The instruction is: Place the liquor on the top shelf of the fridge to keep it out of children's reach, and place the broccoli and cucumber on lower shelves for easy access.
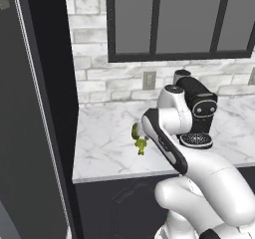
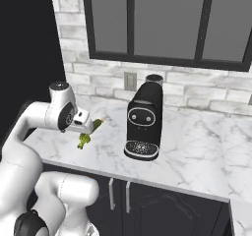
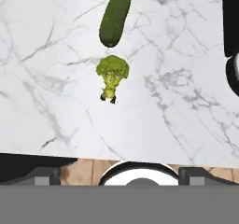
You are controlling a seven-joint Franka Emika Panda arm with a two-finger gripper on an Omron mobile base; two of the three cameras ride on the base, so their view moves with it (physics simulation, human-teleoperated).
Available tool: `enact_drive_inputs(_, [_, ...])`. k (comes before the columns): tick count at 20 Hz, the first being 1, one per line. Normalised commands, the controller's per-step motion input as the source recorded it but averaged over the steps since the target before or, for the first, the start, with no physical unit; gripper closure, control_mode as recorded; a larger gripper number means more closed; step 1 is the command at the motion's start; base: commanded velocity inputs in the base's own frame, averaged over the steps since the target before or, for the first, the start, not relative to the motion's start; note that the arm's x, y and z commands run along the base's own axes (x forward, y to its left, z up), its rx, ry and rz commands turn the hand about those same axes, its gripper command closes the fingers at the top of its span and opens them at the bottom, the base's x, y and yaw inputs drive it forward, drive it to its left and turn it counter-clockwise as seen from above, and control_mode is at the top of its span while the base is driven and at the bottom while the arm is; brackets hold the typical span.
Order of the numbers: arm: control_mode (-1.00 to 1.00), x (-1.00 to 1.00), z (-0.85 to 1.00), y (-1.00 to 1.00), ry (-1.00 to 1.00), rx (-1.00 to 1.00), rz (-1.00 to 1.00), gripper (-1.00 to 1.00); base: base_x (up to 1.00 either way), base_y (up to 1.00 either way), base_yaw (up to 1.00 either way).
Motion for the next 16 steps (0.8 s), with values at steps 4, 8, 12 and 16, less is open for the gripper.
enact_drive_inputs(4, [-1.0, 0.19, -0.35, 0.04, 0.05, 0.0, -0.01, -1.0, 0.0, 0.0, 0.0])
enact_drive_inputs(8, [-1.0, 0.26, -0.35, 0.0, 0.05, -0.01, -0.04, -1.0, 0.0, 0.0, 0.0])
enact_drive_inputs(12, [-1.0, 0.28, -0.3, 0.01, 0.05, -0.03, -0.05, -1.0, 0.0, 0.0, 0.0])
enact_drive_inputs(16, [-1.0, 0.32, -0.22, 0.03, 0.03, -0.01, -0.04, -1.0, 0.0, 0.0, 0.0])
